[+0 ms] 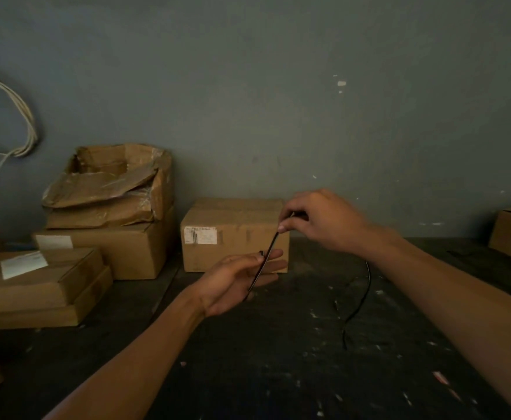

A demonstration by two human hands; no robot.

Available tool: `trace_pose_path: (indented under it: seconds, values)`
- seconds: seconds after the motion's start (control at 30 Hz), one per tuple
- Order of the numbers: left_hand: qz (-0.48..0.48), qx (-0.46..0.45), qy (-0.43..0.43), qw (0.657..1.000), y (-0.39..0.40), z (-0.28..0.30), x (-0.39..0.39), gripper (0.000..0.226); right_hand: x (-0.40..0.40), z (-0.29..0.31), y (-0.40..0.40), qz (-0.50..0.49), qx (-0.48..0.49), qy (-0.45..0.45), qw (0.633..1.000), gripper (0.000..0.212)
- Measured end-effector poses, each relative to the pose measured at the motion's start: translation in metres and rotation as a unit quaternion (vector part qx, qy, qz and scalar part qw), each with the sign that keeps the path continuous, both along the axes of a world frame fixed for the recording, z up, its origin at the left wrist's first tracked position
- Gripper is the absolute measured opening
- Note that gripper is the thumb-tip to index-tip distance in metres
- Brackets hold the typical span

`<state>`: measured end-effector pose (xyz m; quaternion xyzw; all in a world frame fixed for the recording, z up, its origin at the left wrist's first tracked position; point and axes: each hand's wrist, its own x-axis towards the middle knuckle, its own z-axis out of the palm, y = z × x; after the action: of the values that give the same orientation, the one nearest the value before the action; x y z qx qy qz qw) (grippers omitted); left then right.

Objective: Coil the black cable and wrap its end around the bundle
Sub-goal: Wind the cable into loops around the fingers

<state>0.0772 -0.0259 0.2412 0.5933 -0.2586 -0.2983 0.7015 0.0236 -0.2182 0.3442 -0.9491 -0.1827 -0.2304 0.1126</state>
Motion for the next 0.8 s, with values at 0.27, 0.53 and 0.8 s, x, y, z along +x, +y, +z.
trace_pose_path:
  seconds: [0.27,0.53,0.8]
  values:
    - [-0.113,-0.019,0.024,0.993,0.000,0.003,-0.008,0.044,0.012,-0.005,-0.018,0.010,0.042,-0.036,0.998,0.019]
    - [-0.175,-0.127,0.032,0.976,-0.009,0.025,-0.024,0.041,0.027,-0.065,-0.038,0.001,0.198,0.067,0.978,0.015]
    - [-0.145,-0.205,0.063,0.966,-0.011,0.045,-0.016,0.046,0.008,-0.146,0.011,0.007,0.330,0.213,0.920,0.024]
